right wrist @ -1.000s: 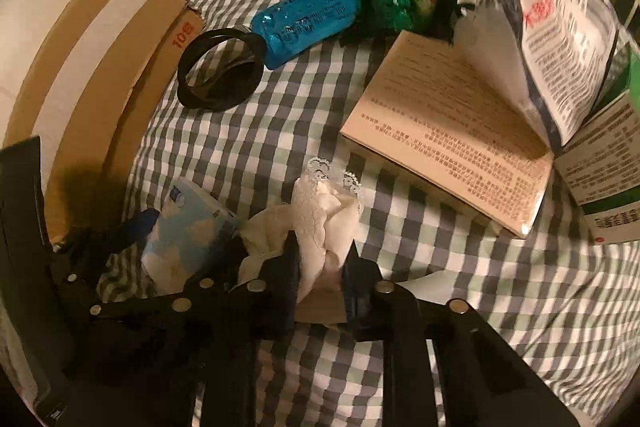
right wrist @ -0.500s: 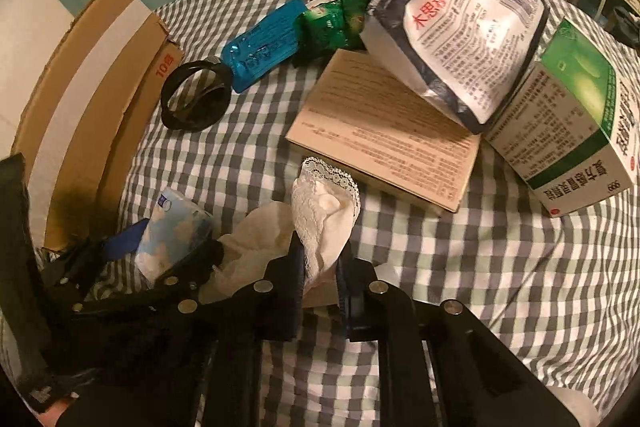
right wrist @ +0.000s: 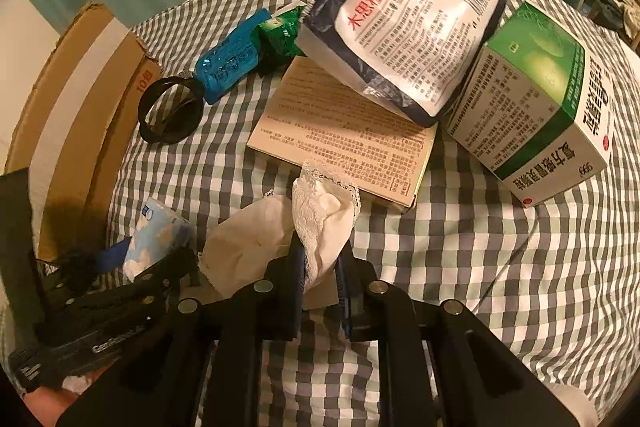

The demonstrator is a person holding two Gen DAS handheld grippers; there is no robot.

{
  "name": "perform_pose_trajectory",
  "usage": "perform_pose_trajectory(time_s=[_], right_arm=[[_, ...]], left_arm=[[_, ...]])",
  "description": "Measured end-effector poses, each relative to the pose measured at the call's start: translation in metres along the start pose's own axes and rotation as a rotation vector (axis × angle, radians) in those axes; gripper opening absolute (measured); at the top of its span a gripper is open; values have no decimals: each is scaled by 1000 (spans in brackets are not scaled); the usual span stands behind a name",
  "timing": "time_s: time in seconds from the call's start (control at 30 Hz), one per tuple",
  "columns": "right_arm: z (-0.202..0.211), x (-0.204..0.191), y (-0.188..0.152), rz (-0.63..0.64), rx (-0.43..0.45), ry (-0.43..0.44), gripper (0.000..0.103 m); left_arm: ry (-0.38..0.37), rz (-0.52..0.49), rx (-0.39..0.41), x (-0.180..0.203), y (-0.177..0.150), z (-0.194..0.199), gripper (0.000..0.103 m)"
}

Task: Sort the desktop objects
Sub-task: 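Grasp the light-blue tissue pack with the left tool while the right tool grasps the white lace tissue, then carry the tissue pack and lace tissue to the box and open both tools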

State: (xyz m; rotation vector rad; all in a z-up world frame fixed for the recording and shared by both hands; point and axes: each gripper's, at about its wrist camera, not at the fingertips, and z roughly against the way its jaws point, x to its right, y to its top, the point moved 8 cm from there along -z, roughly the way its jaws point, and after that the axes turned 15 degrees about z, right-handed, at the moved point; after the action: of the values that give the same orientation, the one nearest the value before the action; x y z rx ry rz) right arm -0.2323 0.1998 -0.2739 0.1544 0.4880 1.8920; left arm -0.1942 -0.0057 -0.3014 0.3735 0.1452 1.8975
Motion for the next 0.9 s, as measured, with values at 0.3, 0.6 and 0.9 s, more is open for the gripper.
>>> perform_pose_trajectory(time_s=[0.3,0.6,0.9], right_arm=[[5,-3,-2,-4,7,23,14],[20,-5,-4,3,30,10,14],[38,-16,-3,36,66,-27,14]], left_arm=[[-2,-8,39,-1,2,9,61],[9,-54,117,3,9,22,61],[21,-133,158,18,12,37,61]])
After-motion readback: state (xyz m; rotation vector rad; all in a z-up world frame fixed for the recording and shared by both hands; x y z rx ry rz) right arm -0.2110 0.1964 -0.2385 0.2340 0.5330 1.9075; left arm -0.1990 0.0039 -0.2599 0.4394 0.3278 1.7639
